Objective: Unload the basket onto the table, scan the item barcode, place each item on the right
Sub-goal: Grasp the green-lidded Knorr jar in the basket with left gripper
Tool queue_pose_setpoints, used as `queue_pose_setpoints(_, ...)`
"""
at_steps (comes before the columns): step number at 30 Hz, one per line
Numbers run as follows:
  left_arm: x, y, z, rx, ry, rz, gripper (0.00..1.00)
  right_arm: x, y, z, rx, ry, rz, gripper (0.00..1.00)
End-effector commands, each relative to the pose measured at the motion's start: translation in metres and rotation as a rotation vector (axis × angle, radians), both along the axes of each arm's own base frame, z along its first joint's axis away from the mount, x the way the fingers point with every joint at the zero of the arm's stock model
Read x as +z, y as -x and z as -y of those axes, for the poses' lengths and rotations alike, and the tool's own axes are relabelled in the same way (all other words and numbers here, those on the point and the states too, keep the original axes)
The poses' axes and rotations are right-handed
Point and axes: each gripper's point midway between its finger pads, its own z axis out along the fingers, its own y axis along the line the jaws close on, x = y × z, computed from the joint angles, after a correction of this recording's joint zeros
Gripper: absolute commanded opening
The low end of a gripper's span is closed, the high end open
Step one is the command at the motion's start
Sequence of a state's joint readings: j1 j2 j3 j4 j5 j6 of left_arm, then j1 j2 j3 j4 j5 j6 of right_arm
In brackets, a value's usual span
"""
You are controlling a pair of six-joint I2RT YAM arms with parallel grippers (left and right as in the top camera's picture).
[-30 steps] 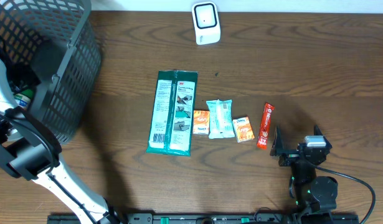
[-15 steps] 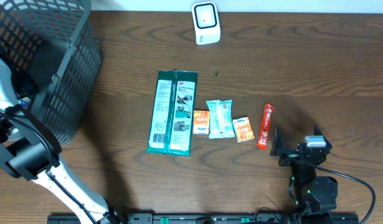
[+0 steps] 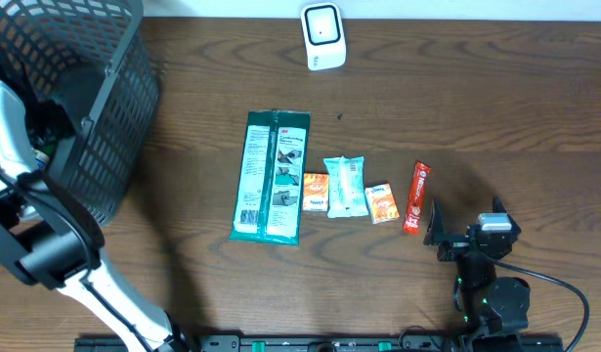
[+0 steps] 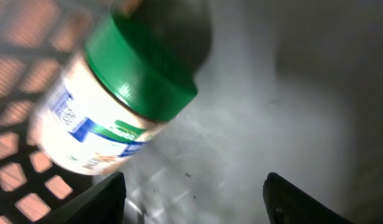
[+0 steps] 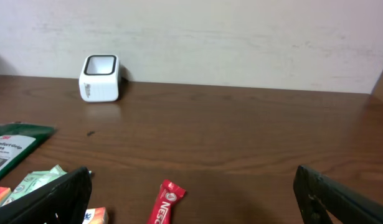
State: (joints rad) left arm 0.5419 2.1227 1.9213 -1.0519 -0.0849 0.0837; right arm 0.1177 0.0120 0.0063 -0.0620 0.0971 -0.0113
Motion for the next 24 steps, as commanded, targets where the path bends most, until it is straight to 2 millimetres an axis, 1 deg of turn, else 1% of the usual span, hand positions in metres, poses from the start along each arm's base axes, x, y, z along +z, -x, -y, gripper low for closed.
queue_pose_setpoints(1, 0.046, -0.001, -0.015, -0.028, -0.149, 0.058, 0.78, 0.0, 0.0, 0.001, -0.004, 0.005, 0.002, 0.99)
queue_pose_setpoints(3, 0.042, 0.0, -0.017, -0.093, -0.158, 0.028, 0.79, 0.0, 0.0, 0.001, -0.004, 0.004, 0.002, 0.99)
queue_pose_setpoints(6, 0.024, 0.004, -0.022, -0.167, -0.146, -0.034, 0.79, 0.0, 0.0, 0.001, -0.004, 0.005, 0.002, 0.99)
queue_pose_setpoints(9, 0.004, 0.01, -0.029, -0.196, -0.121, -0.087, 0.81, 0.0, 0.0, 0.001, -0.004, 0.005, 0.002, 0.99)
queue_pose_setpoints(14, -0.016, 0.017, -0.04, -0.225, -0.094, -0.13, 0.83, 0.0, 0.0, 0.001, -0.004, 0.004, 0.002, 0.99)
queue_pose_setpoints(18, -0.022, 0.021, -0.047, -0.217, -0.091, -0.137, 0.89, 0.0, 0.0, 0.001, -0.004, 0.005, 0.002, 0.99)
queue_pose_setpoints(22, -0.02, 0.023, -0.061, -0.193, -0.112, -0.114, 0.91, 0.0, 0.0, 0.001, -0.004, 0.005, 0.002, 0.99)
queue_pose_setpoints(24, -0.021, 0.022, -0.062, -0.193, -0.096, -0.093, 0.91, 0.0, 0.0, 0.001, -0.004, 0.005, 0.002, 0.99)
